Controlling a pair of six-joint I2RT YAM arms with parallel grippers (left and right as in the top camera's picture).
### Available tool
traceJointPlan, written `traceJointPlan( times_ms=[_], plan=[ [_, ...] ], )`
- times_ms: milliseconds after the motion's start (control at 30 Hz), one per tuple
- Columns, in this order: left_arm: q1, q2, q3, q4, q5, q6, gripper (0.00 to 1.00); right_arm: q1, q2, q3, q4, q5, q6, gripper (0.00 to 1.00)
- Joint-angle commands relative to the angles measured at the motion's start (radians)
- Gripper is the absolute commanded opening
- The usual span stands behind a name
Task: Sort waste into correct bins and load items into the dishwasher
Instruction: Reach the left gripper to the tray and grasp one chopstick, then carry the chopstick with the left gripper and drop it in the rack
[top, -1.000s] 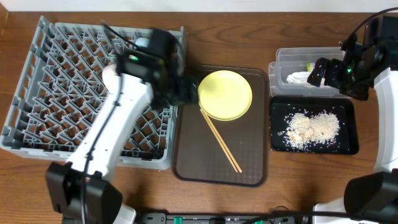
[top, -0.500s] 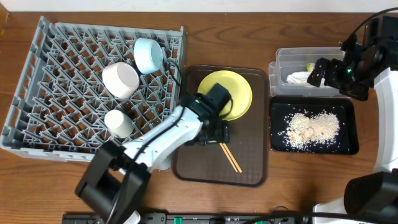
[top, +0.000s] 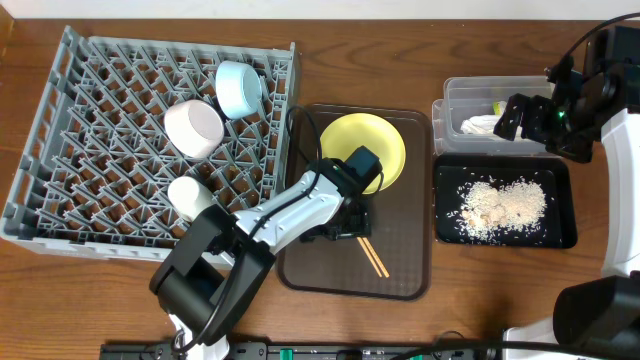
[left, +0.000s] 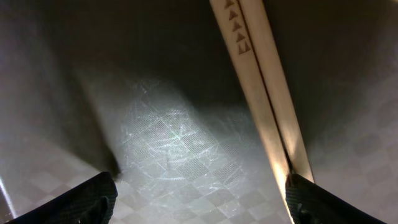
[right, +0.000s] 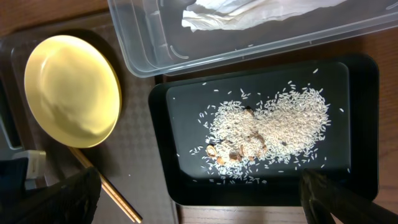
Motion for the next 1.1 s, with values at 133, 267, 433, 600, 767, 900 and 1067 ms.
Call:
traceJointPlan(
  times_ms=[133, 267, 433, 600, 767, 900, 1067],
  plan=[
    [-0.002, 0.013, -0.007, 0.004, -0.019, -0.017, 0.9, -0.005, -0.008, 0.017, -0.002, 0.002, 0.001, 0.99],
    [-0.002, 0.013, -0.007, 0.015, -0.011, -0.025, 0.9, -0.005, -0.008, 0.017, -0.002, 0.002, 0.001, 0.99],
    [-0.002, 0.013, -0.007, 0.016, -0.013, -0.051, 0.9, -0.005, -0.008, 0.017, -0.002, 0.002, 0.001, 0.99],
    [-0.002, 0.017, -0.008, 0.015, -0.013, -0.058, 0.87, -0.005, -0.008, 0.017, -0.002, 0.002, 0.001, 0.99],
    [-0.002, 0.019, -0.03, 0.019, -0.013, -0.085, 0.74, -0.005, -0.008, 0.017, -0.002, 0.002, 0.001, 0.99],
    [-0.002, 0.019, -0.04, 0.027, -0.013, -0.092, 0.72, -0.005, -0.008, 0.017, -0.002, 0.002, 0.001, 0.99],
    [-0.002, 0.019, -0.041, 0.027, -0.013, -0.092, 0.49, -0.005, -0.008, 0.017, -0.002, 0.002, 0.001, 0.99]
  ],
)
